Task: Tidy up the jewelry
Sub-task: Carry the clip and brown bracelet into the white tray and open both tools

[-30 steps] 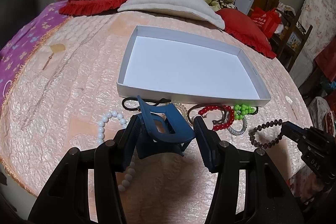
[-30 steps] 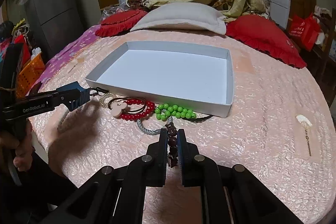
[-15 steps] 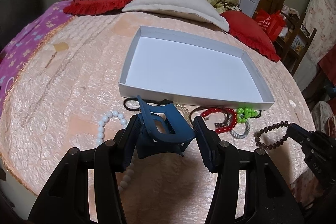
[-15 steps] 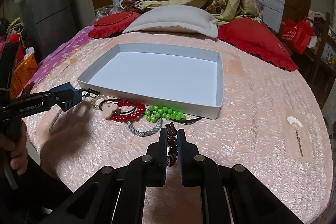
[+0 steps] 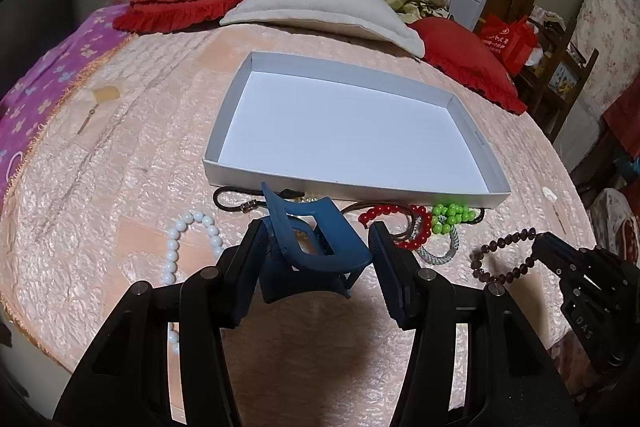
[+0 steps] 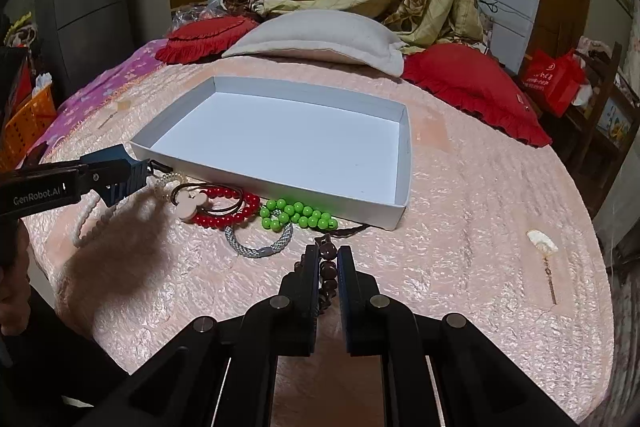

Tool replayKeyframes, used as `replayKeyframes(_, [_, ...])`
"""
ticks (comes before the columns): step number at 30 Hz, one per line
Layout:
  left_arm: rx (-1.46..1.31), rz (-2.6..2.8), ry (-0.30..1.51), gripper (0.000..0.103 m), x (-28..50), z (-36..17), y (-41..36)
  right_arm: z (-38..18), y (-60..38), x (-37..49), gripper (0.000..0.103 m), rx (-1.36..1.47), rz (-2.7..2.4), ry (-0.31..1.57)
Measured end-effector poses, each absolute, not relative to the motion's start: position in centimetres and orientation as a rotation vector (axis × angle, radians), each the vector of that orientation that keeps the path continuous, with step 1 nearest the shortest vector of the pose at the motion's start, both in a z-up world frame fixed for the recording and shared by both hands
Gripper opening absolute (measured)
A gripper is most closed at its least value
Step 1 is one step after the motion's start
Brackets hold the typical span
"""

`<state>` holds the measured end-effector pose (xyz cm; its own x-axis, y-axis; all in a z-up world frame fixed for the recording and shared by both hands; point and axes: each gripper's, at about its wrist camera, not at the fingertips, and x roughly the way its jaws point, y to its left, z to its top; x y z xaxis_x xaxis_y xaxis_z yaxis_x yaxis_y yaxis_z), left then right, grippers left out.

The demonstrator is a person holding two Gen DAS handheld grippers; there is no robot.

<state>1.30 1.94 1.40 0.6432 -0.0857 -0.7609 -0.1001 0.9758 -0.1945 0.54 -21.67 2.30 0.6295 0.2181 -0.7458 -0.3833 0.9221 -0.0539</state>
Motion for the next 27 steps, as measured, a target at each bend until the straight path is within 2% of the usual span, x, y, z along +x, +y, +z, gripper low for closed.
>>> replayKeyframes(9, [-0.214, -0.003, 0.877, 0.052, 1.7, 1.3, 1.0, 2.4, -21.5, 0.5, 0.008, -0.215, 0.347, 0.819])
replayKeyframes(19, [-0.156, 0.011, 0.827, 0.052, 6.8, 5.0, 4.3, 2.5, -20.9, 0.9, 0.008, -0.195, 0.357, 0.822])
replayKeyframes(27, [-0.220, 0.018, 0.882, 0.052, 11.0, 1.9, 6.9, 6.0, -21.4, 4.1, 0.008, -0.030, 0.385, 0.731])
